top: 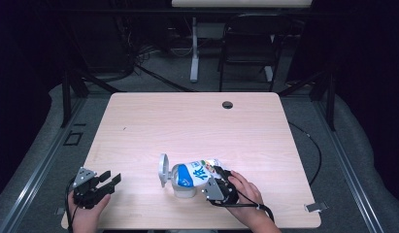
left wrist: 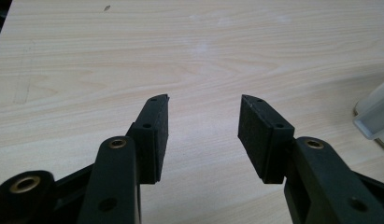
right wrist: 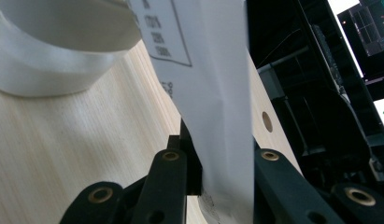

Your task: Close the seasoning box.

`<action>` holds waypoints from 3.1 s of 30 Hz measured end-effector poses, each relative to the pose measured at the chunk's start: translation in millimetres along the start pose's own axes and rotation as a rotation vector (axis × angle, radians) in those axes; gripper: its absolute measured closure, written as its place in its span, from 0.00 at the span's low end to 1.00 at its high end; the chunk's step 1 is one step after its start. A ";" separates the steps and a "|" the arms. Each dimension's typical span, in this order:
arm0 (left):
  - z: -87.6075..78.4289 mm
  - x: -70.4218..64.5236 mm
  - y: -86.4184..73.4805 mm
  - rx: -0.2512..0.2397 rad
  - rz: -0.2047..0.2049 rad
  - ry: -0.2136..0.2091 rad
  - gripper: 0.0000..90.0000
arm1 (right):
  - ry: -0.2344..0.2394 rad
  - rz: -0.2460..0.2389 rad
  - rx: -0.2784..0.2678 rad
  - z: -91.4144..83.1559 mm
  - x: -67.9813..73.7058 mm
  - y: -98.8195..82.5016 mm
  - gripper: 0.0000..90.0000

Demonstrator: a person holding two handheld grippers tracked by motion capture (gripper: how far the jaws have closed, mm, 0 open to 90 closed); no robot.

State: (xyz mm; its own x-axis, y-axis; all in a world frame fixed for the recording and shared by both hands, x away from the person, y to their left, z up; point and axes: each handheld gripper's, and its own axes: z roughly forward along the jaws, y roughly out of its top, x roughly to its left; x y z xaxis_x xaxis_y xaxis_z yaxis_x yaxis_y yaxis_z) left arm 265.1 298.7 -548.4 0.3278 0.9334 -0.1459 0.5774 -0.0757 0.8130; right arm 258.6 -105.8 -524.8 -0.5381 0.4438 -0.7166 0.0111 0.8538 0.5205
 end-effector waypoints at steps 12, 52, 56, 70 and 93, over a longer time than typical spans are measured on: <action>-8.7 5.6 -4.6 -0.004 -0.008 0.021 0.59 | 0.034 0.137 -0.046 2.1 1.2 -2.9 0.90; -30.1 15.1 -14.6 -0.014 -0.028 0.054 0.59 | 0.244 0.586 -0.180 7.5 -17.1 -9.2 0.90; -30.8 15.7 -15.1 -0.014 -0.027 0.055 0.59 | 0.250 0.610 -0.180 8.8 -18.8 -12.8 0.90; -30.5 15.5 -15.1 -0.015 -0.029 0.053 0.59 | 0.245 0.684 -0.183 8.8 -27.3 -25.4 0.90; -18.8 6.6 -7.0 -0.019 -0.010 0.024 0.59 | 0.176 0.766 -0.143 1.2 -42.7 -58.1 0.90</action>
State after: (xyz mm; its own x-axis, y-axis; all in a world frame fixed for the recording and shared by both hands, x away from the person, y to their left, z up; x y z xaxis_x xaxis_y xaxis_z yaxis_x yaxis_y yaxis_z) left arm 249.2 312.0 -544.5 0.3039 0.9422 -0.1410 0.5666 -0.0598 0.8218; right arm 281.9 -174.0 -525.1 -0.5504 0.8329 -0.0580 0.3296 0.2805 0.9015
